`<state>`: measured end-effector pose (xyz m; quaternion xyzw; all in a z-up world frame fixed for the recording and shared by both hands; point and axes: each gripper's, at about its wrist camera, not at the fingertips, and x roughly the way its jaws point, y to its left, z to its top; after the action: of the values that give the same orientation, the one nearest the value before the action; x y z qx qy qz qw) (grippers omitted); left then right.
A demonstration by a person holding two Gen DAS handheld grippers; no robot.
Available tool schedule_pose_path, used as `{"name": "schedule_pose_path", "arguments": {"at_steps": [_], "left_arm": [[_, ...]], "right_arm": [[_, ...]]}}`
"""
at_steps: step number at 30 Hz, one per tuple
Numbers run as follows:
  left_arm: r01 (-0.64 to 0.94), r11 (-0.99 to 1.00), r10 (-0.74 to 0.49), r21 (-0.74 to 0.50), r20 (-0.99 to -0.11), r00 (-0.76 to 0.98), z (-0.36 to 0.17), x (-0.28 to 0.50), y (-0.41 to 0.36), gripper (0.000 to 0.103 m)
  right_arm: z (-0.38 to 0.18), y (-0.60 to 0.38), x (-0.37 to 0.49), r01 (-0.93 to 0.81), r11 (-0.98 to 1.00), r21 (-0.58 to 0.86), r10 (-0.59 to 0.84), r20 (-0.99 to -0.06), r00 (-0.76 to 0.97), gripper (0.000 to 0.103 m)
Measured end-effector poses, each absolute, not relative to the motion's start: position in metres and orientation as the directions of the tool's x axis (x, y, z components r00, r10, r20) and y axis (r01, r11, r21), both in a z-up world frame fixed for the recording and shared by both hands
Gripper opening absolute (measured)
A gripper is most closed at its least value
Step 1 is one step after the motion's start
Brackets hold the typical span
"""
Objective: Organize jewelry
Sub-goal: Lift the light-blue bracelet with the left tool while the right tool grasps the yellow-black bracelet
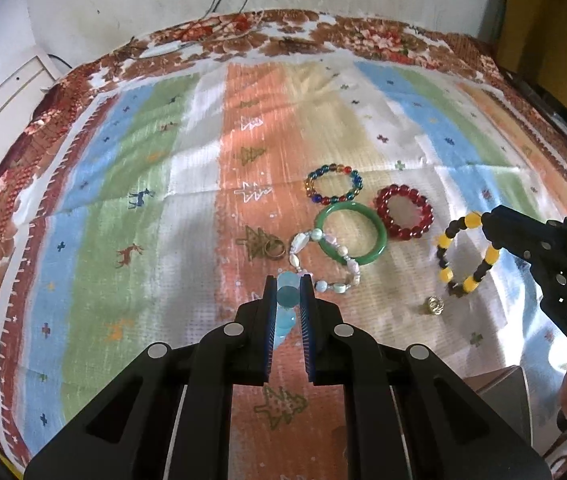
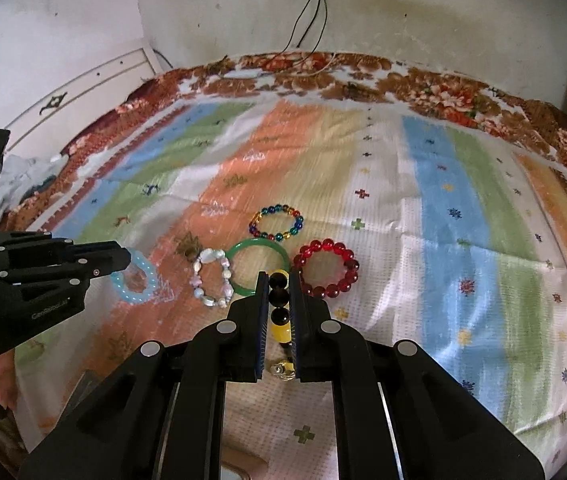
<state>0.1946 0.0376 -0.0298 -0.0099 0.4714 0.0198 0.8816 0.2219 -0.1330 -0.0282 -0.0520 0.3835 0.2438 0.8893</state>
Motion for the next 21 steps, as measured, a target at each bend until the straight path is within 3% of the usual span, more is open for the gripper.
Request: {"name": "schedule_pose_path", "arguments": {"at_steps": [21], "left_arm": [[-0.003,0.999,-0.028,-0.039,-0.764,0.645,0.002,0.163,0.028,0.011]], "right_arm": [[-0.004,-0.149,0.187,-0.471,0.877,0.097,0.416,-0.645,0.641,0.01]]}}
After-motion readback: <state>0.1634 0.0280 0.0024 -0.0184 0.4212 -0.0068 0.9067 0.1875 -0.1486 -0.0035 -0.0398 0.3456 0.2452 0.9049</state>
